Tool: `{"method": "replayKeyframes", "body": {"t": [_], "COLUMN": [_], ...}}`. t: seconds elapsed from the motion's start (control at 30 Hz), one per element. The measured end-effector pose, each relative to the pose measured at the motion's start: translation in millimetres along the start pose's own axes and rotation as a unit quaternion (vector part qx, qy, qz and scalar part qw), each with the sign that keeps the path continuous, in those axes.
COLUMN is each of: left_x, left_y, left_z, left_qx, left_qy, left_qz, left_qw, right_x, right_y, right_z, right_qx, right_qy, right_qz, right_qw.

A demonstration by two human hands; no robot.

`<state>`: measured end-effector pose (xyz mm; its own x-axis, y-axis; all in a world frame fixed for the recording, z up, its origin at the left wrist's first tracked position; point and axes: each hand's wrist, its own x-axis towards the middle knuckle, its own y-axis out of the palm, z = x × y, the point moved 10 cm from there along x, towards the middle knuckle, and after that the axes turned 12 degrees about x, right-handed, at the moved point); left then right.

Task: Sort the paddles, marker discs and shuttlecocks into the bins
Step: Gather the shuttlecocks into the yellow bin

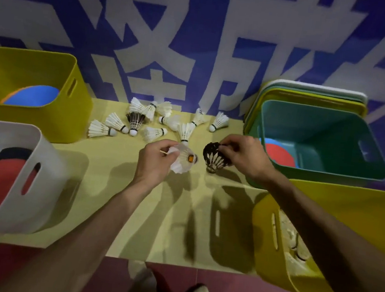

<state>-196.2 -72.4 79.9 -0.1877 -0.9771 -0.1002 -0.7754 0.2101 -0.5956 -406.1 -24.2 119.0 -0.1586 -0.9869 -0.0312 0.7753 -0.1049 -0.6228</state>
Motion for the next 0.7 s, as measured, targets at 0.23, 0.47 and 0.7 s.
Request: {"method": "replayKeyframes", "body": {"t": [0.23, 0.47, 0.7], "left_x": [-33.5, -73.6, -112.4], "left_y": [47.8, 125.2, 195.7], "left_z": [-85.8, -153.1, -193.6], "left_qx": [-0.031, 0.004, 0.075], "left_qy": [0.044, 0.091, 0.174], "left_qz": [0.036, 0.136, 0.215], "left_qw": [0.998, 0.987, 0.958], "right_x": [-51.7, -117.2, -179.9], "right_y": [-98.2, -178.2, -224.4], "right_z": [-48.5, -109.4, -169.6], "right_qx": [0.159, 0.234, 0.022], "right_qy": [0.056, 0.117, 0.191], "right_qz": [-0.11, -0.157, -0.12], "right_qw": [0.98, 0.952, 0.974]}}
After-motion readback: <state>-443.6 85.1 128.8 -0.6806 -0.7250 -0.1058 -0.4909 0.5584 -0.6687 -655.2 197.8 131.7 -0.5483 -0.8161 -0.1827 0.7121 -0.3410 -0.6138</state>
